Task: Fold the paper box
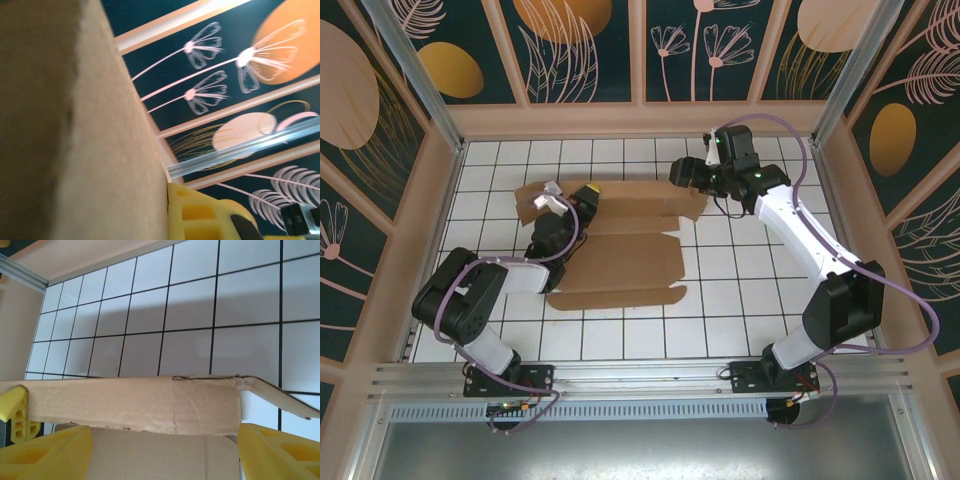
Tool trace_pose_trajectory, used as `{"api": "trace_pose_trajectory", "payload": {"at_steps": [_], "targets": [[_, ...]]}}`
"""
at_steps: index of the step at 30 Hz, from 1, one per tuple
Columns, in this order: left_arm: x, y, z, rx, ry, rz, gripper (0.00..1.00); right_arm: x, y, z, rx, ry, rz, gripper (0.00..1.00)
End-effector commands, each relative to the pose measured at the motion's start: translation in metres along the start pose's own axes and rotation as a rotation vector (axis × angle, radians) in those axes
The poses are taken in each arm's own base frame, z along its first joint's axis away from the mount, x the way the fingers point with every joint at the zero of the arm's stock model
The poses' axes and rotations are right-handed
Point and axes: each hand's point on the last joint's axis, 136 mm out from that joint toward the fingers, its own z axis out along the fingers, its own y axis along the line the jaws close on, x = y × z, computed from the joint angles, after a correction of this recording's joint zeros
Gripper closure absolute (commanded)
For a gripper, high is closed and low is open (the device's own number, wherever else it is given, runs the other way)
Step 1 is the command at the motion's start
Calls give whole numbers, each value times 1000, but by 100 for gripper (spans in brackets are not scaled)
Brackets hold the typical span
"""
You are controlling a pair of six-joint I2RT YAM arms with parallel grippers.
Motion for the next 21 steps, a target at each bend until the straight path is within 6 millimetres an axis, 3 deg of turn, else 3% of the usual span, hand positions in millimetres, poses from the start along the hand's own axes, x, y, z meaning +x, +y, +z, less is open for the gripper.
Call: {"api": "trace_pose_trajectory", "payload": {"at_steps": [1, 3, 6, 11, 21], "targets": [[-4, -41, -12, 280, -44, 47, 100, -13, 11, -14, -16, -56, -74, 24], [5, -38, -12, 324, -12, 29, 100, -8, 12, -14, -21, -68, -89, 24], [16, -19, -3, 272, 34, 16, 100, 5, 7, -9, -21, -50, -83, 24], [27, 18, 20, 29, 105, 26, 100, 18, -4, 1, 4, -12, -24, 24], [39, 42, 30, -135, 179, -16, 100, 28, -20, 23, -14, 56, 125, 28]]}}
